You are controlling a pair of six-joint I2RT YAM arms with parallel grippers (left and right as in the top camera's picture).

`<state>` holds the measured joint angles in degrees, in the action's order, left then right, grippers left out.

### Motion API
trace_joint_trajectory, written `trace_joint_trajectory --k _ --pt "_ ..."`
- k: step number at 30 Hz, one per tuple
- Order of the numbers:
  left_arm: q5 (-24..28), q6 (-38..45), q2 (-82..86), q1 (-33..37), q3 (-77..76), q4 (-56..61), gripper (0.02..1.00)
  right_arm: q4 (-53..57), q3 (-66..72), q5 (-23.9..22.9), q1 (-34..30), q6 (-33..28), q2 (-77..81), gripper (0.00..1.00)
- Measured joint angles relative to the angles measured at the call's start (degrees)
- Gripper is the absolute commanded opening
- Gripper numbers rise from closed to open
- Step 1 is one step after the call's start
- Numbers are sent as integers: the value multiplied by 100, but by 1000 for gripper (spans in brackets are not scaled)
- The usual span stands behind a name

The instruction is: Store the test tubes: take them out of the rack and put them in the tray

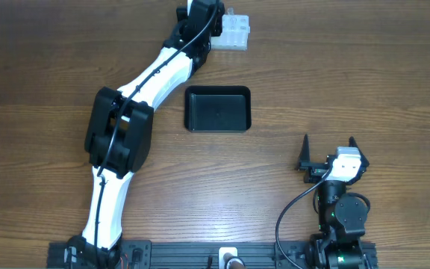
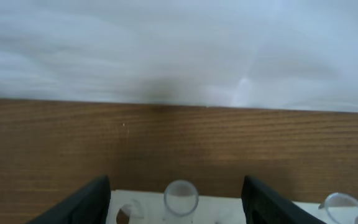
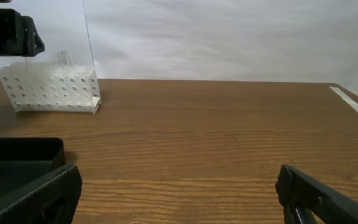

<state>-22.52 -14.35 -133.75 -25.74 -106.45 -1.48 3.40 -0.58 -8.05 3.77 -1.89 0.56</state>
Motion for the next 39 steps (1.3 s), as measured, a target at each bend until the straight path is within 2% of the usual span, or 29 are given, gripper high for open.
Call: trace_joint_trajectory --k 11,14,20,26,39 --pt "22 144 -476 0 -437 83 638 0 0 0 0 -4 0 993" --pt "24 151 -514 0 -437 68 584 0 0 0 0 -7 0 991" --pt "24 173 -514 0 -457 70 404 0 0 0 0 -4 0 991" --pt "48 197 -514 0 -457 70 294 0 0 0 0 -2 0 991" --pt "50 195 -514 7 -457 70 189 0 0 0 0 -2 0 991"
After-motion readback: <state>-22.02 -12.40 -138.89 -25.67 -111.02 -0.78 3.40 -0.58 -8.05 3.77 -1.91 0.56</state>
